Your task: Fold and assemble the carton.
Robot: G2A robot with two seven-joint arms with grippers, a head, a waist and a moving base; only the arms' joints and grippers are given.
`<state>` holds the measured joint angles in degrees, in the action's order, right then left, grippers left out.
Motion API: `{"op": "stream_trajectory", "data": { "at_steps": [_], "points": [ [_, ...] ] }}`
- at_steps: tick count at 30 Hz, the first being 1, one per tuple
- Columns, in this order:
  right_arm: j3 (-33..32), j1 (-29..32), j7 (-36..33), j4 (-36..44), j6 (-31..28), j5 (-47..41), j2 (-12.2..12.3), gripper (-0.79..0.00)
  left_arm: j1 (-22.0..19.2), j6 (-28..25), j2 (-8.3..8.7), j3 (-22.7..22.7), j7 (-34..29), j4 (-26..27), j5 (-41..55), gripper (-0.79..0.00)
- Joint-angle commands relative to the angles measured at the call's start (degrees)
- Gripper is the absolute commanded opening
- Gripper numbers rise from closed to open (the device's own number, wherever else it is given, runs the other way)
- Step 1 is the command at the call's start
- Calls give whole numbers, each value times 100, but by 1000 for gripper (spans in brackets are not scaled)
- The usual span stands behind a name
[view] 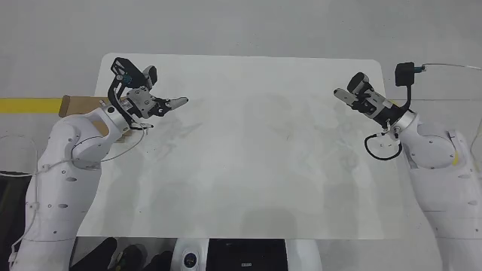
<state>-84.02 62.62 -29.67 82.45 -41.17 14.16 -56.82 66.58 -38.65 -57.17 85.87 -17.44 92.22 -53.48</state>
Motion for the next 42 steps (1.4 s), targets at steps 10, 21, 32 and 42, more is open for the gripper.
{"op": "stream_trajectory", "data": {
  "at_steps": [10,21,32,42],
  "points": [
    [0,0,0,0,0,0,0,0,38,92,-6,-16,12,34,69,0],
    [0,0,0,0,0,0,0,0,3,793,84,602,-1519,67,1869,0],
    [0,0,0,0,0,0,0,0,-289,1844,235,1319,-3212,-453,3795,0],
    [0,0,0,0,0,0,0,0,-328,2286,377,2063,-3597,-944,4565,0]
  ]
}}
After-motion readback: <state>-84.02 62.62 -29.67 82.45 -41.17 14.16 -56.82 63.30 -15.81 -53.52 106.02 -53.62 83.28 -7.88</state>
